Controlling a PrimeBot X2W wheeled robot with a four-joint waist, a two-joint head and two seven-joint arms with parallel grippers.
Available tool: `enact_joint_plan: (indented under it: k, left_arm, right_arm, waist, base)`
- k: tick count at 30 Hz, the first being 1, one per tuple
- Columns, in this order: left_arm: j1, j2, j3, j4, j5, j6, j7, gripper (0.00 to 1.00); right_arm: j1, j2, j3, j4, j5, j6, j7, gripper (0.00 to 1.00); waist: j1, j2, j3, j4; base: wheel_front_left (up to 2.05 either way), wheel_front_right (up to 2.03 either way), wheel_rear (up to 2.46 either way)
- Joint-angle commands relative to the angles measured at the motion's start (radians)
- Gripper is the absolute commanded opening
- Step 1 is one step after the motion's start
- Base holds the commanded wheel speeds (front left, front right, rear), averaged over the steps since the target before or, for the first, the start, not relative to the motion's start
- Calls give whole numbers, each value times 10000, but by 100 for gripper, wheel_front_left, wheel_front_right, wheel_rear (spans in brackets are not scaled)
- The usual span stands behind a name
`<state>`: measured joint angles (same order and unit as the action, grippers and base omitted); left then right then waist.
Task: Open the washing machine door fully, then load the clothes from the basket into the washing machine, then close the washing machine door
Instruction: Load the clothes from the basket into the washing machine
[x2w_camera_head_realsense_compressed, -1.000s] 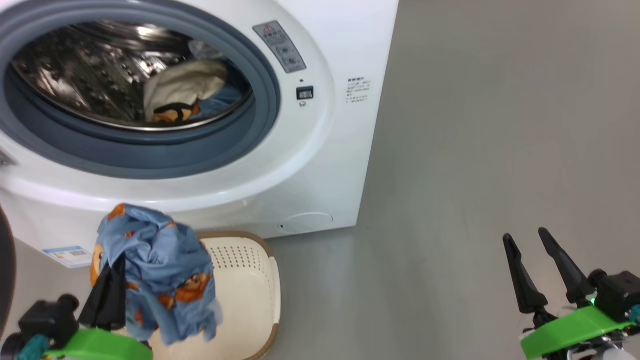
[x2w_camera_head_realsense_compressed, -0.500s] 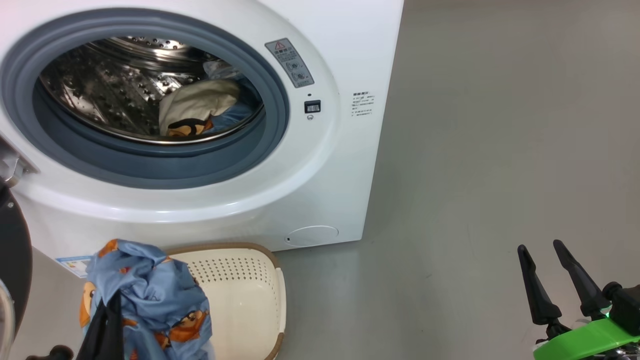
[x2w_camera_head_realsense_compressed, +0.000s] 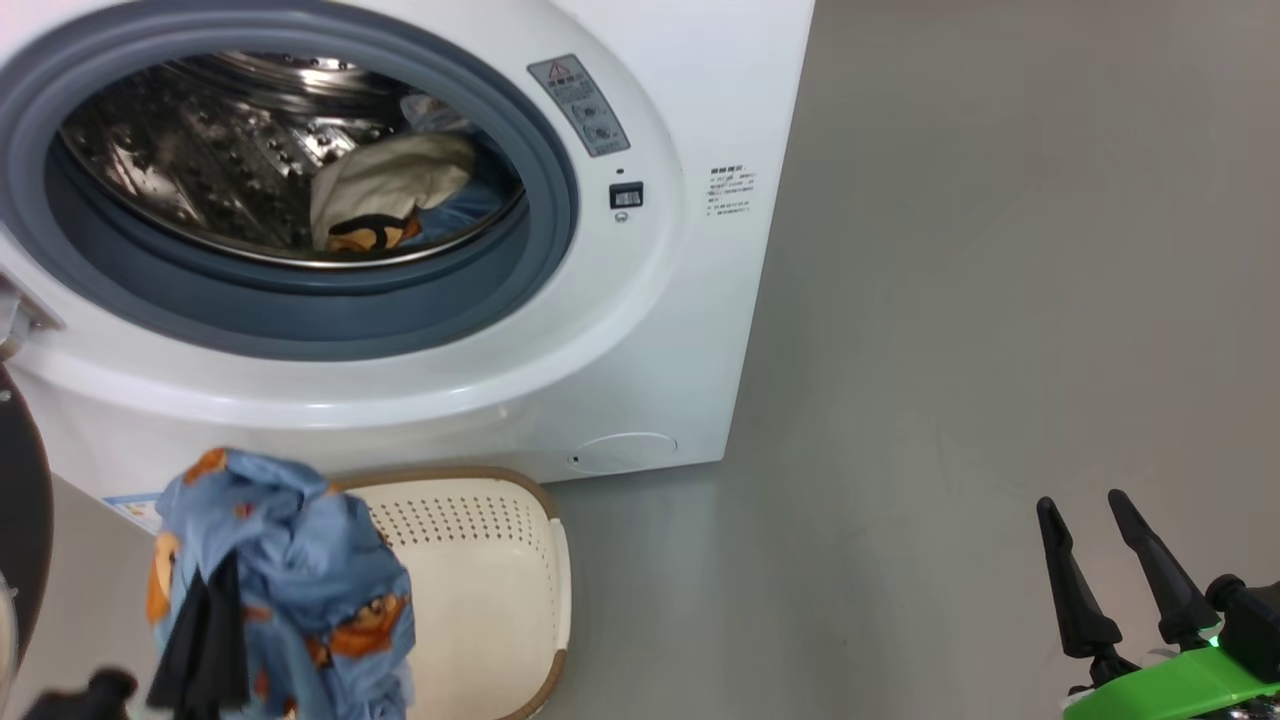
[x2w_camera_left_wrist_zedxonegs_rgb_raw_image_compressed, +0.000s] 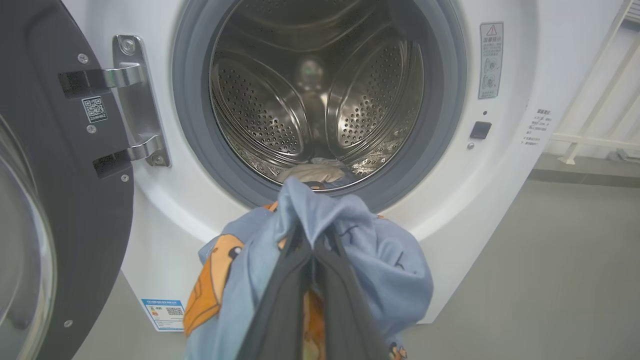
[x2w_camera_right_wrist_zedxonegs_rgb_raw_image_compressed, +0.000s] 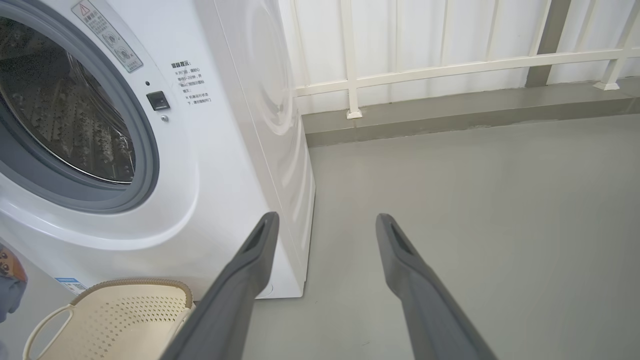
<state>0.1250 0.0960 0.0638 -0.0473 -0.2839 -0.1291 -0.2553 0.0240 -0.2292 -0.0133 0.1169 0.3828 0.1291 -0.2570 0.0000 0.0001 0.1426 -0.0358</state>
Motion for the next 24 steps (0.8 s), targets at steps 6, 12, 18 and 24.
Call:
enact_joint_plan:
  k: [6, 12, 18, 24]
  left_arm:
    - [-2195, 434, 70, -177, -530, -15, -64, 0]
    - [-4163, 1123, -308, 645, -507, -15, -64, 0]
    - [-6542, 1541, -375, 2469, -771, -15, -64, 0]
    - [-8260, 1836, -469, 4506, -970, -15, -64, 0]
  right_arm:
    - [-491, 56, 292, -327, -61, 16, -48, 100]
    - [-882, 279, 337, -314, -55, 16, -48, 100]
    - [-1177, 569, 519, -338, -115, 16, -48, 100]
    - [-1480, 740, 599, -339, -140, 16, -48, 100]
  waist:
    - [0, -1, 574, -114]
    - [0, -1, 1079, -488]
    - [0, -1, 1671, -842]
    - [0, -1, 2169, -1139]
  base:
    - [0, 0, 0]
    - [0, 0, 0]
    - [0, 0, 0]
    - [0, 0, 0]
